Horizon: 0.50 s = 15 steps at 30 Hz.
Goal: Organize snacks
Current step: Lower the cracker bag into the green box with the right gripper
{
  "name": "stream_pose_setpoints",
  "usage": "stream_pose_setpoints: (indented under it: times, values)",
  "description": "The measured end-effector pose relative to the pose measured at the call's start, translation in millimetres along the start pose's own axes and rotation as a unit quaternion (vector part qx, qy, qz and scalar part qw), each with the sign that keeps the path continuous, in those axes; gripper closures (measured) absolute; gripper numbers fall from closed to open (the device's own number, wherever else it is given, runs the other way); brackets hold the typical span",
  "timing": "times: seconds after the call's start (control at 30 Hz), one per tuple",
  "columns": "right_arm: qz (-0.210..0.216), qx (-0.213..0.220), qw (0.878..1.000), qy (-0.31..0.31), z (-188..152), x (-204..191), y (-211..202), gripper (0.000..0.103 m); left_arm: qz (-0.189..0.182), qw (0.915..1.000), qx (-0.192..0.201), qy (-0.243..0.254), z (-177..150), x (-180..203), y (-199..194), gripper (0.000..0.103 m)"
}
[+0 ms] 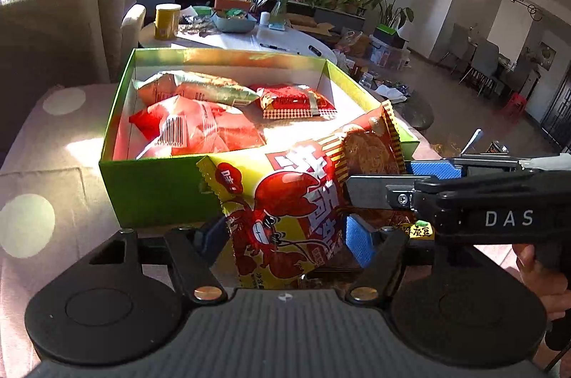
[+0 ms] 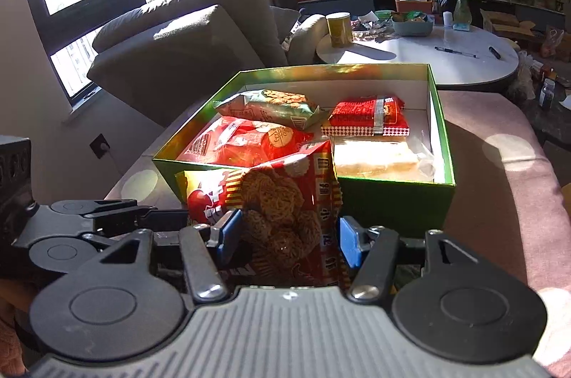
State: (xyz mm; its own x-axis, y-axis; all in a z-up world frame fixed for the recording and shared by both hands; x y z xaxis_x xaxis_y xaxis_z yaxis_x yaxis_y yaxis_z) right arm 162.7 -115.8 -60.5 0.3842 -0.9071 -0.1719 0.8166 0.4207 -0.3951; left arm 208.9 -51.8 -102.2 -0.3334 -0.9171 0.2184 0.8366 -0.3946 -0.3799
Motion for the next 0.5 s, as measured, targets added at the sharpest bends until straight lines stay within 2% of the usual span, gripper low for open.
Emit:
stream_pose_setpoints:
  times: [0.17, 0.33, 0.5]
  values:
    - [-0.004, 0.034, 0.999, -0.001, 21.9, -0.3, -12.6, 0.038, -0.002, 0.9991, 0.028, 0.031, 30.0, 13.3, -2.3, 0.037]
    - [-0.028, 0.074, 0.997, 0.005, 55.3, 17.9, -10.1, 0.038, -0.011, 0.9963, 0.05, 0.069, 67.3, 31.2, 21.7, 0.036]
    - [-0.044, 0.089, 0.995, 0.023, 73.3, 43.6, 1.2, 0.038, -0.022, 0.9957, 0.052, 0.073, 84.0, 36.8, 47.8, 0.036]
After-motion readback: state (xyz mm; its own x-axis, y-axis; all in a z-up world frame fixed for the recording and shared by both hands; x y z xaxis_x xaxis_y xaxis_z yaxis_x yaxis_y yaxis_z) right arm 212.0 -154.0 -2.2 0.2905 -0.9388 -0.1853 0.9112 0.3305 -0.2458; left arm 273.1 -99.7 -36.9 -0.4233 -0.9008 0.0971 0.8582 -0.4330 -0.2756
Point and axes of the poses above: each gripper's, at about its wrist camera, not at the fingertips, and y roughly the way its jaws point, x to its right, z to its top, the point moved 10 cm from there along y, roughly the way its jaws point, and after that the axes turned 15 degrees about x, right-handed, at the moved point
